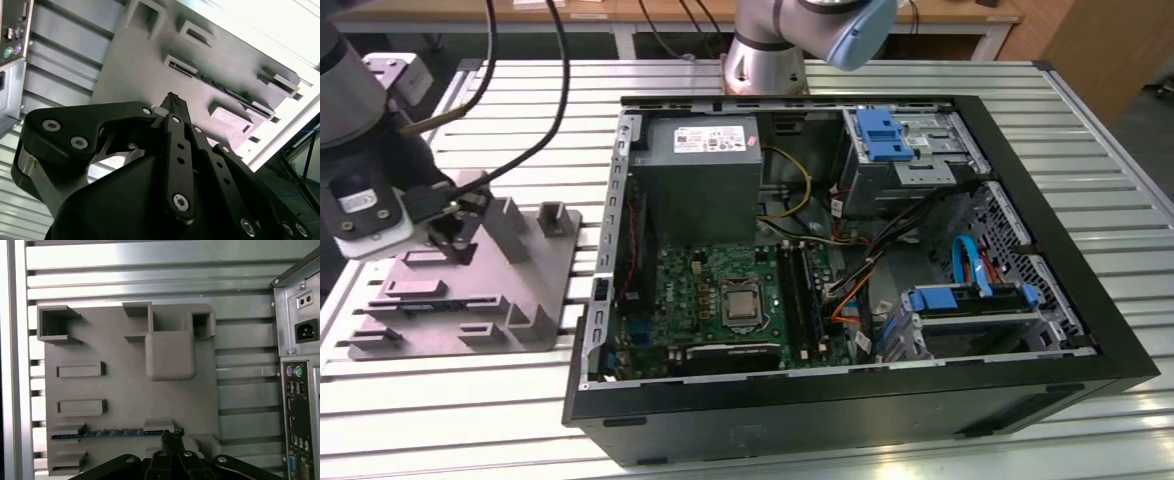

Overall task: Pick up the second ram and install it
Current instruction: 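Reach for the second ram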

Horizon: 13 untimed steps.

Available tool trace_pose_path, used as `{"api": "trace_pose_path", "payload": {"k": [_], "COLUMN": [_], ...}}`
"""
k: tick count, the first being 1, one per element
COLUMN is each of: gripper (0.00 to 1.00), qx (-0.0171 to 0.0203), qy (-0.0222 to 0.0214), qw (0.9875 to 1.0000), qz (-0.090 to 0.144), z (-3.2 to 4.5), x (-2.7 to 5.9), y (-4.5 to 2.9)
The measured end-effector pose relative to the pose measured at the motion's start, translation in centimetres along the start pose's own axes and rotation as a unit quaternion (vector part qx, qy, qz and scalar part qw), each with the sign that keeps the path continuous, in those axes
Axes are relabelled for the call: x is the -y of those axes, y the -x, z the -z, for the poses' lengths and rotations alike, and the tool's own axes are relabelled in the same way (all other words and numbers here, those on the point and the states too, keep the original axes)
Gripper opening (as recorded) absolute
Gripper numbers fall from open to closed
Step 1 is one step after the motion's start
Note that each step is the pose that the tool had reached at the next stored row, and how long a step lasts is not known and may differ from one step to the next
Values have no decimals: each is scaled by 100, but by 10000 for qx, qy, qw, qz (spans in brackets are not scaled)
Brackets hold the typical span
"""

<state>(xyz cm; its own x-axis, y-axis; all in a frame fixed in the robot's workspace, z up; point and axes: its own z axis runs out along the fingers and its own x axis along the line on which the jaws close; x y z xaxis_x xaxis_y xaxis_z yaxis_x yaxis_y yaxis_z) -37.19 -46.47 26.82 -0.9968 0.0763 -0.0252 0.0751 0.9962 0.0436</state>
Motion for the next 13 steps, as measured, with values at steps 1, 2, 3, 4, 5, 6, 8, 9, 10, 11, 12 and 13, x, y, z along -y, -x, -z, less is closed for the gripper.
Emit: {"api": "trace_pose_path", "payload": {"k": [1,2,3,4,5,6,8,9,10,11,12,13], "gripper": [10,10,10,10,10,10,10,10,10,10,10,10], "qx": [0,0,0,1,1,1,1,2,2,1,2,1], "qy": [-3,-6,-10,-14,-16,-18,-21,-22,-22,-22,-22,-23], "qw": [10000,10000,10000,10000,10000,10000,10000,10000,10000,10000,10000,10000], "qz": [0,0,1,1,1,1,0,1,1,1,1,1], "z": [-17,-34,-50,-67,-84,-100,-134,-151,-167,-185,-202,-218], "x": [4,8,13,17,21,26,40,47,54,62,69,75], "y": [-45,-91,-136,-181,-226,-271,-360,-400,-440,-478,-508,-528]}}
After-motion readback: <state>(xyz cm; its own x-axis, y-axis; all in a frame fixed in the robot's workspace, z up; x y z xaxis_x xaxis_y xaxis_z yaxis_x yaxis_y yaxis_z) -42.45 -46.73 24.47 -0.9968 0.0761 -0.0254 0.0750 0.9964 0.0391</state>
